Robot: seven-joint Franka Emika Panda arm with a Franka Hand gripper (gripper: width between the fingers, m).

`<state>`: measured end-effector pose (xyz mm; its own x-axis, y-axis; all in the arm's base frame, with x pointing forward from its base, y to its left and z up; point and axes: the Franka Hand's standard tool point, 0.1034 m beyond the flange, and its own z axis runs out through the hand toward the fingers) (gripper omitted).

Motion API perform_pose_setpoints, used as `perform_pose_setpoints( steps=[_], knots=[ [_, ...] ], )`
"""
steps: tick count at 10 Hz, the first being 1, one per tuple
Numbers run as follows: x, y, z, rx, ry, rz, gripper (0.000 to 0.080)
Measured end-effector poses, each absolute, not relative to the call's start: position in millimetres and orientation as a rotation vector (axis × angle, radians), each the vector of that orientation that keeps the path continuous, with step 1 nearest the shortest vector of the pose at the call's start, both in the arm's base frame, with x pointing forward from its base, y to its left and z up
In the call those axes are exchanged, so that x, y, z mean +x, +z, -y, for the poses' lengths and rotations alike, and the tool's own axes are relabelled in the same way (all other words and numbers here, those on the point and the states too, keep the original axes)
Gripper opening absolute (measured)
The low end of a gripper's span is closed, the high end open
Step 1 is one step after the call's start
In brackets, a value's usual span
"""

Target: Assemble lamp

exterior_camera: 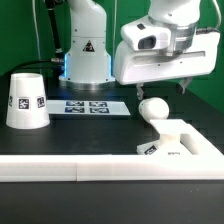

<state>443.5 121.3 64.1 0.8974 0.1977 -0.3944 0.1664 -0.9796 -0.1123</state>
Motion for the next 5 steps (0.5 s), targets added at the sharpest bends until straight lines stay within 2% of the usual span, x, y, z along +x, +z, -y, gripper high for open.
perform_pose_setpoints(
  steps=[5],
  knots=[
    [429, 51.4, -116, -2.915, 1.115, 0.302, 0.0699]
  ],
)
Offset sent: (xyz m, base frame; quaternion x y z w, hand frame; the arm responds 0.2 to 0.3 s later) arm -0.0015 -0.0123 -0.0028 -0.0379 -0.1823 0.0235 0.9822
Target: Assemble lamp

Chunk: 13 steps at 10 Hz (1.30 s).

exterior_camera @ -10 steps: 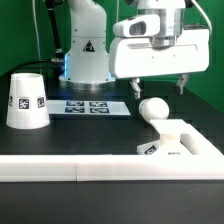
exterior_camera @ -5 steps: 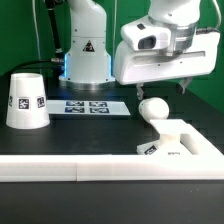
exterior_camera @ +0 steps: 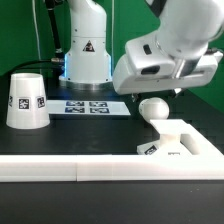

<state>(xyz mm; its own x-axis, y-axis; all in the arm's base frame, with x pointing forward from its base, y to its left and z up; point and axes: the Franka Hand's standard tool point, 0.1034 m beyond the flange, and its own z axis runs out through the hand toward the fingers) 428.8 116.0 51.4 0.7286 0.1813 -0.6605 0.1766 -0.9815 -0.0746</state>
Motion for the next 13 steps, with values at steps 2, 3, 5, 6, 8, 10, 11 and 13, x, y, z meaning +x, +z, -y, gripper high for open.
perform_pose_setpoints(
  steps=[2, 3, 5, 6, 8, 10, 11, 13],
  knots=[
    [424, 46.6, -120, -2.878, 1.255, 0.281, 0.0699],
    [428, 40.8, -121, -2.867, 1.276, 0.281, 0.0699],
    [430, 33.8, -120, -2.88, 1.239, 0.276, 0.0699],
    [428, 29.4, -119, -2.883, 1.231, 0.274, 0.0699],
    [424, 20.9, -119, -2.887, 1.224, 0.271, 0.0699],
    [418, 13.3, -119, -2.884, 1.232, 0.271, 0.0699],
    [418, 12.4, -119, -2.883, 1.235, 0.27, 0.0699],
    [417, 11.7, -118, -2.881, 1.237, 0.268, 0.0576]
  ],
)
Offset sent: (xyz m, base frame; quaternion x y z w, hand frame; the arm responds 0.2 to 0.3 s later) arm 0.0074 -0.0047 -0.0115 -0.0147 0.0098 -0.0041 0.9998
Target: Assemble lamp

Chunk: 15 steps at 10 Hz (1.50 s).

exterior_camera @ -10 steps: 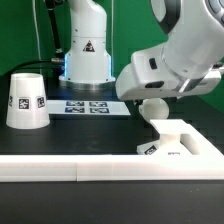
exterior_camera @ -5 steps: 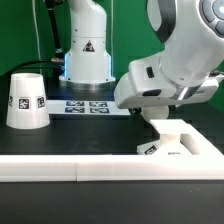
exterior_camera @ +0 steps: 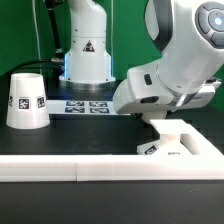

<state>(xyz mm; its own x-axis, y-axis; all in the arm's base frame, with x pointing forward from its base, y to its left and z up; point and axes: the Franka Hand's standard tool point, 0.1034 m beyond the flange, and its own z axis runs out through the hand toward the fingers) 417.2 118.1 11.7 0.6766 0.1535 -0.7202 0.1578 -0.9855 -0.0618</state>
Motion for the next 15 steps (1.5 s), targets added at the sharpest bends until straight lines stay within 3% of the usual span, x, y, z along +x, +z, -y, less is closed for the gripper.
perform_pose_setpoints(
  steps=[4, 10, 12, 14, 15],
  knots=[
    [422, 15.2, -116, 2.883, -1.227, -0.275, 0.0576],
    [481, 98.1, -92, 2.941, -1.246, -0.318, 0.0577],
    [486, 98.6, -90, 2.963, -1.2, -0.315, 0.0577],
    [501, 95.2, -81, 3.072, -0.932, -0.351, 0.0577],
    [505, 108.0, -71, 3.095, -0.871, -0.354, 0.0577]
  ],
)
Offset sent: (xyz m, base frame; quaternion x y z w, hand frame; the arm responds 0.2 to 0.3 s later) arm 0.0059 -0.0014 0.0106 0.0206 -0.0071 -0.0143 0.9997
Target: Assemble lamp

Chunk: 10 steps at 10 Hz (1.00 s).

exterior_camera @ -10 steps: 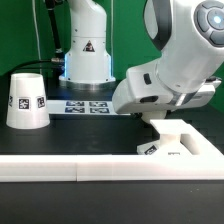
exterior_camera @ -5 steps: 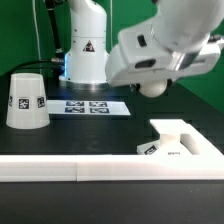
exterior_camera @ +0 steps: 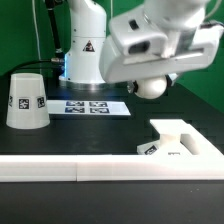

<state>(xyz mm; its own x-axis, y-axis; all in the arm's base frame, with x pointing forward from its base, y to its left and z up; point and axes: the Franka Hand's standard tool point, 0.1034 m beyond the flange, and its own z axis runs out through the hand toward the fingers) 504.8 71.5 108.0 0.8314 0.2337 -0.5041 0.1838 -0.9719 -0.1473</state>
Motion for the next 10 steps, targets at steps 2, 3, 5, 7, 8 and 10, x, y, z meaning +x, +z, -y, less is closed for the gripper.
perform_pose_setpoints(
  steps=[2, 3, 5, 7, 8, 10],
  knots=[
    [531, 123.6, -59, -2.948, 0.686, 0.32, 0.0578],
    [542, 128.9, -59, -2.969, 0.608, 0.317, 0.0578],
    [547, 124.3, -57, -3.02, 0.371, 0.307, 0.0578],
    [551, 123.3, -55, -3.045, 0.173, 0.296, 0.0578],
    [558, 123.8, -53, -3.057, 0.001, 0.295, 0.0578],
    [571, 137.9, -56, -3.06, -0.208, 0.326, 0.0578]
  ],
)
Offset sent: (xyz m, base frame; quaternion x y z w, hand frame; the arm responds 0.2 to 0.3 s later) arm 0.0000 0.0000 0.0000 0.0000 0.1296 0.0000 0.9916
